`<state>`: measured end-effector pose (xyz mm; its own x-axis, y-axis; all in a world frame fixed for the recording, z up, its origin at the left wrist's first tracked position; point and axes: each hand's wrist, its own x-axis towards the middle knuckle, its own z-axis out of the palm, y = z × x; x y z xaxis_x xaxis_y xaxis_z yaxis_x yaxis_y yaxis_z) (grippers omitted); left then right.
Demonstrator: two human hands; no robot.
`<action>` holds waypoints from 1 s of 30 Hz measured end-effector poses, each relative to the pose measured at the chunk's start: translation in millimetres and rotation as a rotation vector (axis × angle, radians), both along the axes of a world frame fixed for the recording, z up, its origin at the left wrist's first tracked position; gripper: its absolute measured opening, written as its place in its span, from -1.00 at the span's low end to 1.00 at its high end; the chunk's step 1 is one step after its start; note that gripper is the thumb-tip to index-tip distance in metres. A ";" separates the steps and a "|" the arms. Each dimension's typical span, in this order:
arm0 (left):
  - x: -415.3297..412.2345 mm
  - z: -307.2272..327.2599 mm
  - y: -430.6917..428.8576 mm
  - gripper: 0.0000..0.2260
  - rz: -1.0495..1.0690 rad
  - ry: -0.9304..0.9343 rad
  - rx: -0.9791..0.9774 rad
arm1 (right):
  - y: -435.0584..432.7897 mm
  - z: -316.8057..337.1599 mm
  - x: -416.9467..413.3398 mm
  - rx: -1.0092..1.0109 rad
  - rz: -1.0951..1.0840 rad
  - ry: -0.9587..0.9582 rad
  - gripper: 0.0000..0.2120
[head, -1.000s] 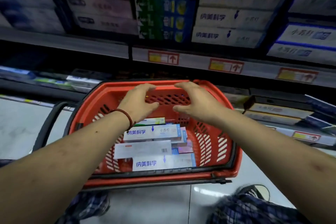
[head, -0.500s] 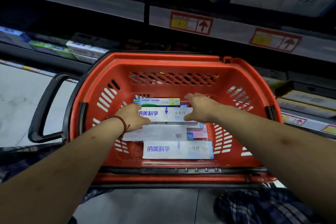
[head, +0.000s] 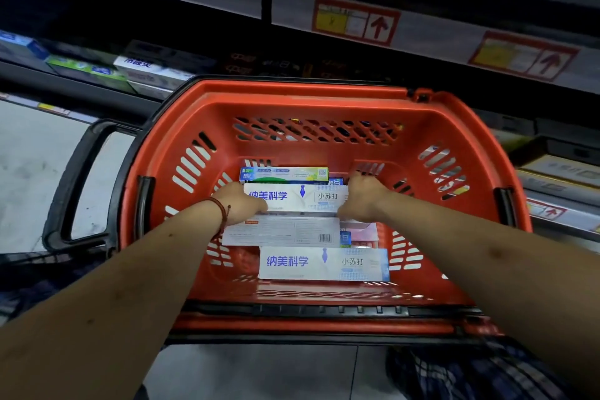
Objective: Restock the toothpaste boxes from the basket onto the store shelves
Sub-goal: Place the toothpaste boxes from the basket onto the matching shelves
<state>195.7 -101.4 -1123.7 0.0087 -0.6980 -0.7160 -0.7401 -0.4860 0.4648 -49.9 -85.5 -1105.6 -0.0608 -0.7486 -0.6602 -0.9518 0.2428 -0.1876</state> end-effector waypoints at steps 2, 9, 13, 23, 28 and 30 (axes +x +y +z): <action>0.7 -0.2 0.9 -0.76 0.056 0.031 0.010 | 5.0 0.0 -2.8 0.020 -0.102 -0.061 -0.67; 4.8 11.2 4.7 -0.86 0.376 0.295 0.116 | 25.3 6.5 -20.1 -0.018 -0.535 -0.375 -0.66; 7.3 25.7 5.9 -0.82 0.429 0.382 0.081 | 33.8 25.3 -29.1 -0.092 -0.600 -0.444 -0.42; 0.6 118.1 -14.4 -0.65 0.204 0.620 0.049 | 66.3 128.9 -54.9 -0.505 -0.662 -0.558 -0.22; -35.4 185.6 -27.3 -0.74 0.146 0.713 -0.110 | 73.6 200.8 -66.3 -0.666 -0.715 -0.545 -0.16; -51.1 205.8 -29.3 -0.74 0.159 0.749 -0.228 | 73.6 221.6 -71.9 -0.739 -0.737 -0.537 -0.17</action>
